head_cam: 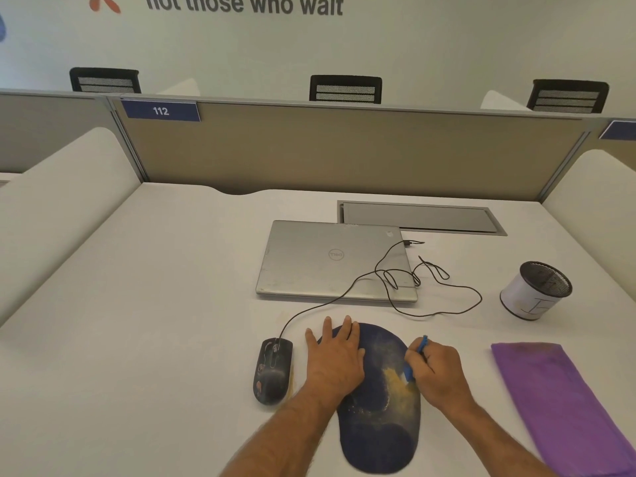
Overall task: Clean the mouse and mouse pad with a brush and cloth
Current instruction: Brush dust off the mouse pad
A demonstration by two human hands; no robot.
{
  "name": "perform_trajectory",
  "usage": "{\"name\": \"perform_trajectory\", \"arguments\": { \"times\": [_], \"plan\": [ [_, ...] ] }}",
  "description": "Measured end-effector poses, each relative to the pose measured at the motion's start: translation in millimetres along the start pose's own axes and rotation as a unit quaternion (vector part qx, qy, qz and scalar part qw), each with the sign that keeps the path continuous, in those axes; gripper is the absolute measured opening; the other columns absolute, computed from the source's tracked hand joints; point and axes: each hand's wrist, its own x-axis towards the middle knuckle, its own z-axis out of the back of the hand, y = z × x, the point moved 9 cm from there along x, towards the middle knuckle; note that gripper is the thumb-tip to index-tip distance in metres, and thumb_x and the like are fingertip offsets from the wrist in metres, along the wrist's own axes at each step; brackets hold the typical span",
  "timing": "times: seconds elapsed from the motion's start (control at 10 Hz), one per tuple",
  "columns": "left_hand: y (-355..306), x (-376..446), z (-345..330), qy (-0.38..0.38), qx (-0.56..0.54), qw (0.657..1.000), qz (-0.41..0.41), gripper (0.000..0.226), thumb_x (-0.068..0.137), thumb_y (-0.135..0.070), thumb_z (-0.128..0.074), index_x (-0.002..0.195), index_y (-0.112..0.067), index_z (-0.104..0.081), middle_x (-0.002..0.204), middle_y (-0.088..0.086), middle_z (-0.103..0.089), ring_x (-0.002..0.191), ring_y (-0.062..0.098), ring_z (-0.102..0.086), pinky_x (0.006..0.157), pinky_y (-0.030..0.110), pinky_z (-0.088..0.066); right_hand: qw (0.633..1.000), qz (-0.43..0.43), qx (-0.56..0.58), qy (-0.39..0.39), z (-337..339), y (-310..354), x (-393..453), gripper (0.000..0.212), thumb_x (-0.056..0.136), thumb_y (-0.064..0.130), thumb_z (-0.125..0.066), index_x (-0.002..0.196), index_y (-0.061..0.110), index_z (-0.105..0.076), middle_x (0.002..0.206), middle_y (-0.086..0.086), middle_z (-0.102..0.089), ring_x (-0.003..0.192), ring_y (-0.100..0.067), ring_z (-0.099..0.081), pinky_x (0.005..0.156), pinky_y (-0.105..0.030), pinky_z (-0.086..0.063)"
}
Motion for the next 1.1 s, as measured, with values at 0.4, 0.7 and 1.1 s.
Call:
{"name": "perform_trajectory", "arguments": {
  "times": [0.4,0.7,1.1],
  "plan": [
    [0.2,0.0,0.2,-0.001,-0.001,1.000,0.000,0.061,0.108,-0.047,-0.021,0.160,-0.023,0.001,0.168,-0.001,0.002,0.153,0.034,0.005,0.119,0.064,-0.003,1.000,0.004,-0.005,0.006,-2.5,2.5,0.0,0.022,0.093,0.021,-0.056,0.075,0.013,-0.065,0.062,-0.002,-0.063,0.056,-0.017,-0.061,0.051,-0.015,-0.047],
    [0.0,-1.0,0.6,-0.003,-0.001,1.000,0.000,0.061,0.108,-0.047,-0.021,0.160,-0.023,0.000,0.168,-0.001,0.002,0.153,0.035,0.004,0.119,0.064,-0.003,1.000,0.021,0.012,-0.003,1.1,7.7,-1.3,0.018,0.092,0.022,-0.057,0.078,0.014,-0.065,0.065,-0.003,-0.065,0.059,-0.017,-0.063,0.052,-0.018,-0.051],
    [-0.1,-0.4,0.3,-0.003,-0.006,1.000,-0.001,0.061,0.108,-0.046,-0.022,0.160,-0.023,0.001,0.168,-0.002,0.001,0.153,0.034,0.005,0.119,0.064,-0.003,0.999,0.004,-0.011,0.035,-8.6,6.2,-1.6,0.027,0.092,0.018,-0.057,0.067,0.010,-0.064,0.056,-0.004,-0.059,0.052,-0.018,-0.058,0.048,-0.018,-0.046]
  ]
}}
